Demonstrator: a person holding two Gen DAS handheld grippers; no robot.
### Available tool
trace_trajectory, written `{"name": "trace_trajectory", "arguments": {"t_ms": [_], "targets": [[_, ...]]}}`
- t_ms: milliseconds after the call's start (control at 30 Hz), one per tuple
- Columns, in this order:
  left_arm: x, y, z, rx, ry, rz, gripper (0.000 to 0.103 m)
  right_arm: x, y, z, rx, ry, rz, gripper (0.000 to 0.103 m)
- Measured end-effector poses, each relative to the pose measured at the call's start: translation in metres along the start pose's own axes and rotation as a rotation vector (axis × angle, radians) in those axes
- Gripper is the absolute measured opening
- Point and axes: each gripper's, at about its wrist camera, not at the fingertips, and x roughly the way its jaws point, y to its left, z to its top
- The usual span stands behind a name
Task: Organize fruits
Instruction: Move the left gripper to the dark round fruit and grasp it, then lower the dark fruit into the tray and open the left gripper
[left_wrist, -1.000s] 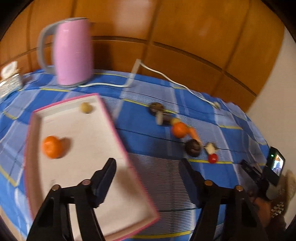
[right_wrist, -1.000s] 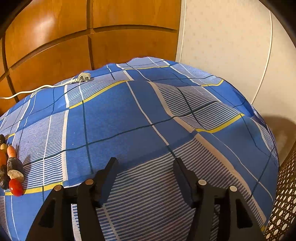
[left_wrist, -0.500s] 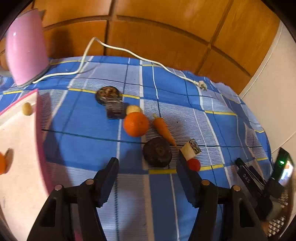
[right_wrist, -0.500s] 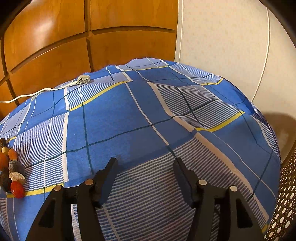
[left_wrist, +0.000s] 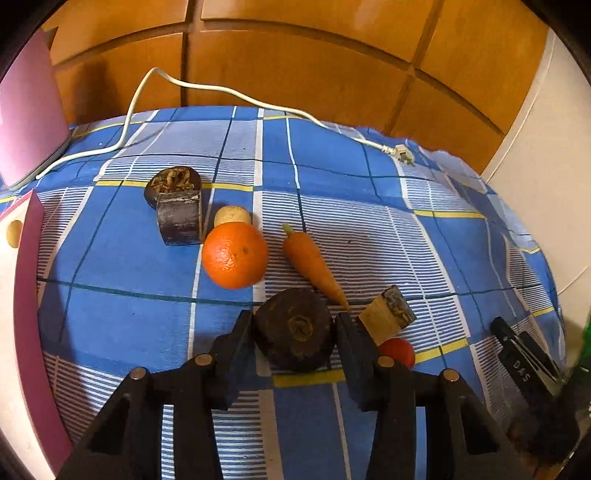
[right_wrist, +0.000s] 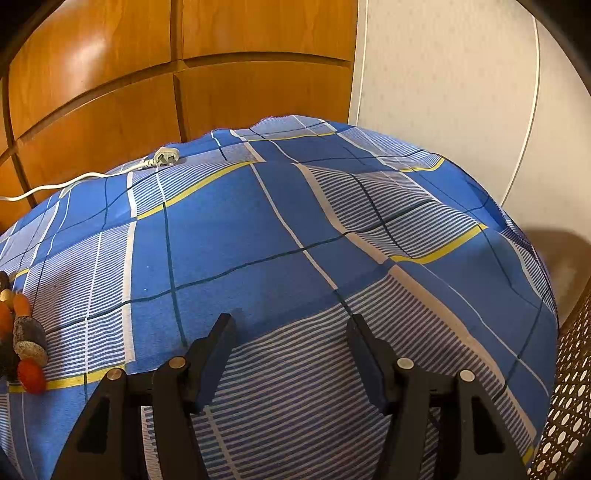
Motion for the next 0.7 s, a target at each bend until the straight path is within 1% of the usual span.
{"name": "trace_trajectory", "arguments": {"t_ms": [100, 233, 300, 333, 433, 533, 600, 700], "targets": [[-0.004, 0.004, -0.002, -0.015, -0.002, -0.014, 0.045, 0.000, 0.000, 0.000, -0.001, 0.000, -0.001, 0.064], [-0.021, 0.009, -0.009, -0.028, -0.021, -0.027, 0.045, 0.000, 0.000, 0.000, -0.001, 0.000, -0.001, 0.064], [-0.033, 0.013, -0.010, -0.042, -0.038, -0.036, 0.045, 0.000, 0.000, 0.000, -0.001, -0.001, -0.002, 0.064], [-0.047, 0.019, -0.011, -0.058, -0.060, -0.035, 0.045, 0.000, 0.000, 0.000, -0.001, -0.001, -0.002, 0.064], [-0.068, 0.030, -0.009, -0.090, -0.096, -0.040, 0.045, 0.000, 0.000, 0.000, -0.001, 0.000, -0.002, 0.064], [-0.097, 0.050, -0.007, -0.128, -0.151, -0.030, 0.045, 0.000, 0.000, 0.000, -0.001, 0.000, -0.002, 0.064], [-0.113, 0.068, -0.006, -0.157, -0.178, -0.008, 0.045, 0.000, 0.000, 0.000, -0.001, 0.000, -0.002, 0.064], [-0.131, 0.097, -0.010, -0.191, -0.210, 0.055, 0.045, 0.000, 0.000, 0.000, -0.001, 0.000, -0.002, 0.064]]}}
